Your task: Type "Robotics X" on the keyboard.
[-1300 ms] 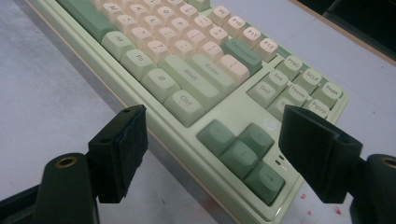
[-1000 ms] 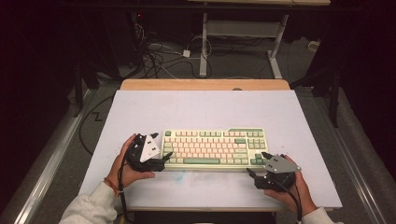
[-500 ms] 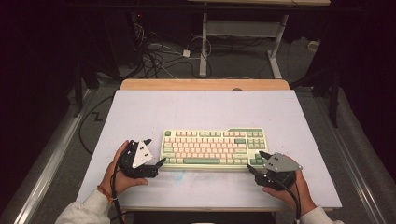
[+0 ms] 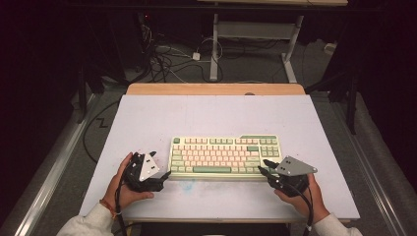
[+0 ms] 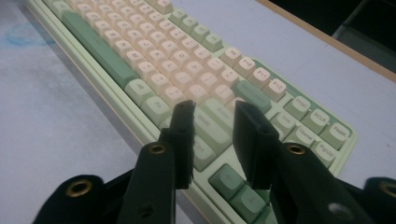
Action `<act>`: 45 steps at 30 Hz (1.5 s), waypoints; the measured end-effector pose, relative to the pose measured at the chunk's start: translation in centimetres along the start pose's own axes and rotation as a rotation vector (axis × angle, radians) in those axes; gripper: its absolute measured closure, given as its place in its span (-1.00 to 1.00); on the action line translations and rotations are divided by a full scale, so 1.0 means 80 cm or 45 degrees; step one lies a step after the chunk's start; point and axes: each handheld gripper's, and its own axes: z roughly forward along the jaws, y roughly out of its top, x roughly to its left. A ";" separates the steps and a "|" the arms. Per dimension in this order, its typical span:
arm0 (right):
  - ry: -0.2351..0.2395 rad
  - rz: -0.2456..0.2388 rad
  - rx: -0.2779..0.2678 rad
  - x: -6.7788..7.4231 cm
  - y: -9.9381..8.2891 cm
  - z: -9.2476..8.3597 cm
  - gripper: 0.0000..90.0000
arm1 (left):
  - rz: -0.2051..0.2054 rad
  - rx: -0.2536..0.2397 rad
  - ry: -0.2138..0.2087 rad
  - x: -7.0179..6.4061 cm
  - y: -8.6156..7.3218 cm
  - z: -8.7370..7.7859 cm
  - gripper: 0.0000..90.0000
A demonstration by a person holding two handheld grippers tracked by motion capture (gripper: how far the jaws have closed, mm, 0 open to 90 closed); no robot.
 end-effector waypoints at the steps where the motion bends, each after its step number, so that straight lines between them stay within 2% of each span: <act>1: 0.007 -0.001 0.003 0.000 0.001 0.001 0.62 | 0.000 0.001 0.001 0.000 0.000 0.000 -0.58; 9: 0.044 -0.015 0.011 0.002 0.010 0.006 0.78 | -0.003 0.006 -0.013 -0.002 -0.001 0.002 -0.58; 13: 0.056 -0.017 0.013 0.003 0.014 0.010 0.84 | -0.010 0.002 -0.035 -0.004 0.001 0.003 -0.57; 16: 0.062 -0.023 0.010 0.004 0.016 0.012 0.84 | -0.011 -0.026 -0.068 -0.009 0.006 0.003 -0.47; 18: 0.070 -0.028 0.011 0.005 0.018 0.013 0.84 | -0.012 -0.047 -0.110 -0.012 0.012 0.004 -0.31; 20: 0.066 -0.028 0.009 0.005 0.019 0.013 0.83 | -0.002 -0.064 -0.156 -0.015 0.019 0.007 -0.05; 22: 0.064 -0.021 0.007 0.005 0.019 0.013 0.84 | -0.010 -0.083 -0.240 -0.016 0.028 0.010 0.20; 23: 0.066 -0.021 0.006 0.005 0.019 0.013 0.89 | -0.004 -0.086 -0.261 -0.017 0.033 0.012 0.39; 26: 0.062 -0.029 0.000 0.005 0.020 0.011 0.89 | 0.006 -0.089 -0.319 -0.020 0.050 0.018 0.72; 29: 0.057 -0.019 -0.006 0.003 0.020 0.009 0.98 | 0.038 -0.075 -0.365 -0.026 0.063 0.026 0.93; 35: 0.051 -0.019 -0.029 -0.001 0.022 0.003 1.00 | 0.084 -0.035 -0.420 -0.038 0.082 0.043 0.96; 40: 0.057 -0.022 -0.023 -0.002 0.022 0.003 1.00 | 0.094 -0.032 -0.444 -0.043 0.095 0.054 0.96; 45: 0.061 -0.026 -0.015 -0.001 0.022 0.004 1.00 | 0.116 0.002 -0.455 -0.051 0.101 0.068 0.95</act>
